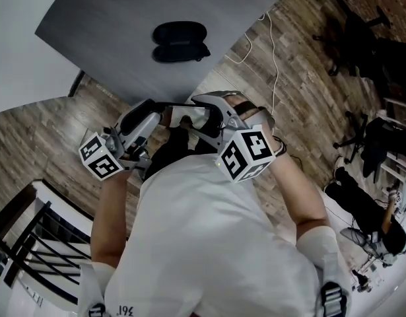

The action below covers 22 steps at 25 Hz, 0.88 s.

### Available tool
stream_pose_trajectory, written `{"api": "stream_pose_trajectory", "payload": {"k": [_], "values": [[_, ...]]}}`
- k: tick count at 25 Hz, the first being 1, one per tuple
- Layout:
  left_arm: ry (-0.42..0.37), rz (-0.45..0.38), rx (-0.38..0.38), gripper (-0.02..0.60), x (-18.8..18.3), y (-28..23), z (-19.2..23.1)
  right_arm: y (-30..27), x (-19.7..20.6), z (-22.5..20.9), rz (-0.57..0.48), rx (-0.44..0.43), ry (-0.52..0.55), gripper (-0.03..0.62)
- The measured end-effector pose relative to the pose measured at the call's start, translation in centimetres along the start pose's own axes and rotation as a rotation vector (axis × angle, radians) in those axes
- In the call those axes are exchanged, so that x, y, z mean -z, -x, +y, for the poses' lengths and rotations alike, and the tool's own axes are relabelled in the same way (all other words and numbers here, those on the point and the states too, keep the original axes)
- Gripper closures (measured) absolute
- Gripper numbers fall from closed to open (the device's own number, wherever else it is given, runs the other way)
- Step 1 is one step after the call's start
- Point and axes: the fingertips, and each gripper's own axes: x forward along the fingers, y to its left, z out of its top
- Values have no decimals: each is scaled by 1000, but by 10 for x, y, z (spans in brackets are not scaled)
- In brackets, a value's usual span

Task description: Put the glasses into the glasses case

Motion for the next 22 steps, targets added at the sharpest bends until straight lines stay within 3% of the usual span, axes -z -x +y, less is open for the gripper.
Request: {"api": "stream_pose_trajectory", "payload": {"k": [5,12,22], "values": [[-6,-19,-46,414,-2,-3,7,-5,4,-8,-7,-32,31,312],[15,16,-108,414,2,-16,30,-14,18,-20,19,-41,46,312],[21,49,-138,414,-3,-24,46,-21,26,-35,35,-12,51,312]]}}
